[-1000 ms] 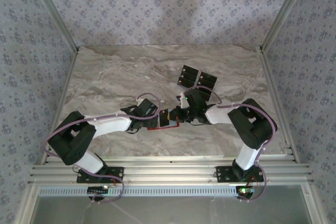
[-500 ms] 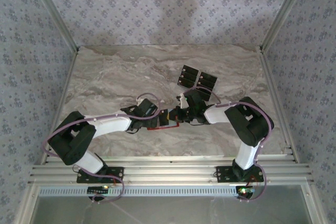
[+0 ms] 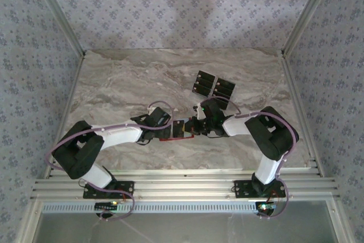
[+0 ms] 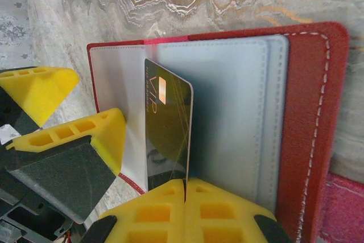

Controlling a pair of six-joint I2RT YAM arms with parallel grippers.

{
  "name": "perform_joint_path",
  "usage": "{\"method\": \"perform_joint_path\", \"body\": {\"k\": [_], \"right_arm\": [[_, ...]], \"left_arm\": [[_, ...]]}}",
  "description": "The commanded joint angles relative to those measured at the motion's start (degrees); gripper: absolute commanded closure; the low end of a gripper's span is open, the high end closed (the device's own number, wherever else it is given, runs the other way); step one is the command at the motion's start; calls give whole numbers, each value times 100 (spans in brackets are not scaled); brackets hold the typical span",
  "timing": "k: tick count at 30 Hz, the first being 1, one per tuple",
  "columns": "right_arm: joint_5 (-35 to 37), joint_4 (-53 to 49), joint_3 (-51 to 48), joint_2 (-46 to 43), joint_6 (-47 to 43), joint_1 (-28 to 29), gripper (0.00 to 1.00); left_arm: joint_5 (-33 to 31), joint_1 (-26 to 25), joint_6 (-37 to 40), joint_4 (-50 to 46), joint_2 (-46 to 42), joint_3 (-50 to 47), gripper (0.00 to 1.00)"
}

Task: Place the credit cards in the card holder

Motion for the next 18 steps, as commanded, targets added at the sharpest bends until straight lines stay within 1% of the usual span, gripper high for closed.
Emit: {"method": "perform_joint_path", "body": {"k": [1, 8, 18], "right_arm": [[175, -358, -104, -126, 99, -24, 100], [183, -506, -106, -108, 170, -18, 100], [46, -713, 156, 100, 195, -26, 100]], "left_arm": [[-128, 3, 15, -485, -11, -143, 1], [-136, 4, 15, -484, -10, -141, 1], [-126, 0, 25, -473, -1, -137, 1]]}}
